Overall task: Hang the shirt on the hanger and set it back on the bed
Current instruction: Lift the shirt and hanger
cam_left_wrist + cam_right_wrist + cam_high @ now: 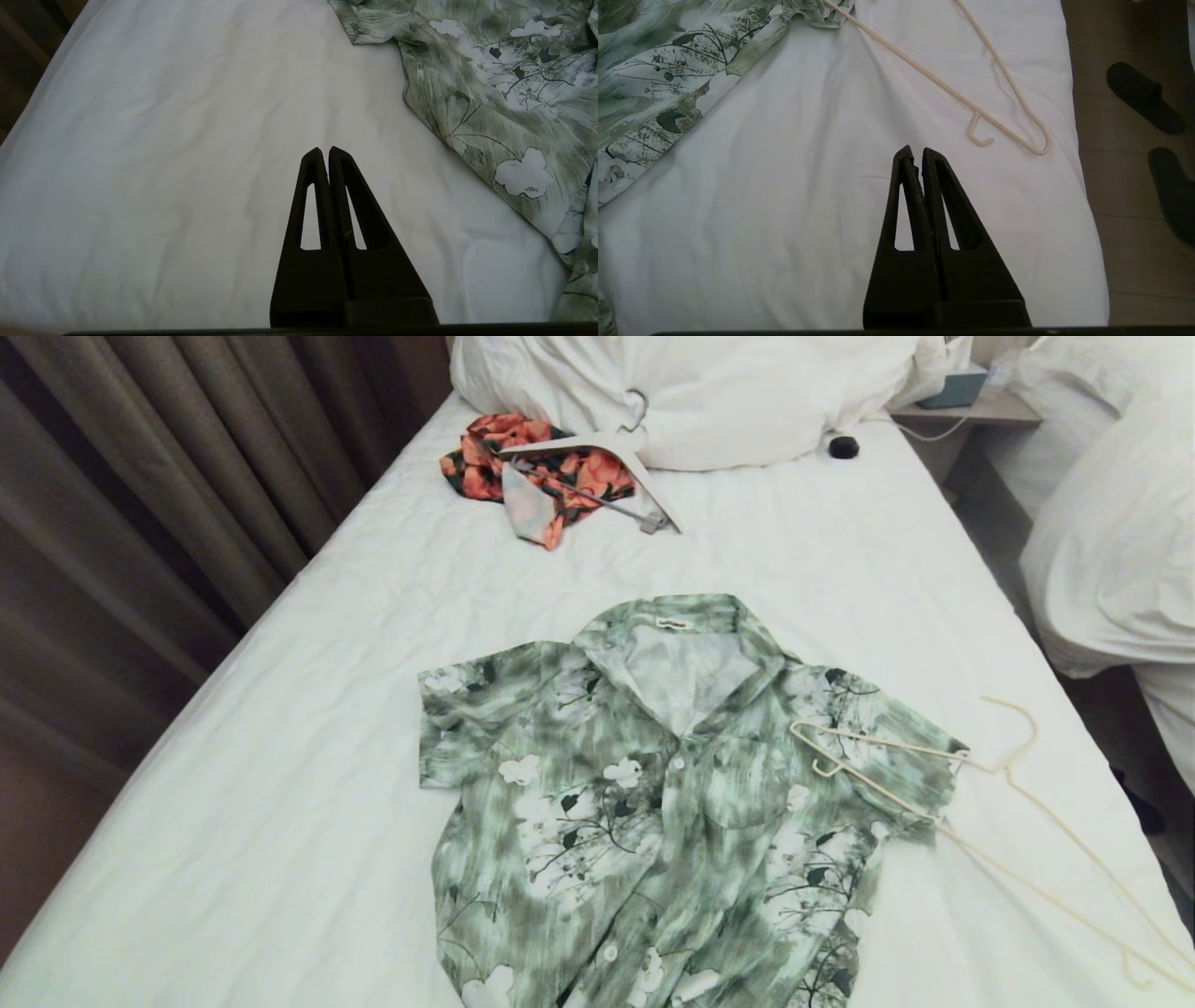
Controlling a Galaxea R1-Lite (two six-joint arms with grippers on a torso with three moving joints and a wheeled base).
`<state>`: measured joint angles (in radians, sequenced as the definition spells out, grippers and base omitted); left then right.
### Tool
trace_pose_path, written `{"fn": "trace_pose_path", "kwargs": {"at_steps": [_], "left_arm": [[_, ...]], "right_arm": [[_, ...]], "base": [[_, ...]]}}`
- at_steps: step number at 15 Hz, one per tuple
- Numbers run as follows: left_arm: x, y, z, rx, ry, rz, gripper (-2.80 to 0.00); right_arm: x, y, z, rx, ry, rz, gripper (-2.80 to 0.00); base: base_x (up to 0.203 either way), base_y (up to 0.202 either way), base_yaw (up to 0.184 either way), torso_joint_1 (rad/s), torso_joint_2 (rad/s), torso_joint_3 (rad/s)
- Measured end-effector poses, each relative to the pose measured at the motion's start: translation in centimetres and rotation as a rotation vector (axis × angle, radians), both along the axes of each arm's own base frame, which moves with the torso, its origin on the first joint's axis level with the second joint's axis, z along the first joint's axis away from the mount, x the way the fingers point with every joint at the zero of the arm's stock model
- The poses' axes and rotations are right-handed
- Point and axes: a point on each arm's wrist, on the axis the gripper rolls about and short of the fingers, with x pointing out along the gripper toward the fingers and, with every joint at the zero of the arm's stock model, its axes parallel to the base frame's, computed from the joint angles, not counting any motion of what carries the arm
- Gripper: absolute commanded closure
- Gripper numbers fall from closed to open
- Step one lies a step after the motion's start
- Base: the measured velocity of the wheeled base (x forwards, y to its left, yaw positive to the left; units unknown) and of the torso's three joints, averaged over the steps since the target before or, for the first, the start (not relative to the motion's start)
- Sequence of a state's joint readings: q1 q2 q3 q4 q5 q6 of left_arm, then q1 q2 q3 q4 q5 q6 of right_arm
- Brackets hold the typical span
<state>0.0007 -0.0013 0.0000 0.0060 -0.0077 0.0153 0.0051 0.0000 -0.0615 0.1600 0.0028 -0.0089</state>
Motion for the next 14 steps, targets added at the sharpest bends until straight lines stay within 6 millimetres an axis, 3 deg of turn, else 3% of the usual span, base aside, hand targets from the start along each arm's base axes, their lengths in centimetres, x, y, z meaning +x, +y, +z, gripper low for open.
{"fn": "trace_pose_path", "kwargs": {"at_steps": [9,14], "left_arm": [[0.0,0.0,0.0,0.000,0.000,0.000,0.00],[0.0,0.0,0.0,0.000,0.000,0.000,0.00]], "right_arm": [[0.0,0.0,0.1,-0.013,-0.004,0.004,0.00],[0.2,0.1,4.7,-0.018,-0.011,0.032,0.00]], "base": [[0.000,0.000,0.000,0.000,0.00,0.000],[0.000,0.000,0.000,0.000,0.00,0.000]]}}
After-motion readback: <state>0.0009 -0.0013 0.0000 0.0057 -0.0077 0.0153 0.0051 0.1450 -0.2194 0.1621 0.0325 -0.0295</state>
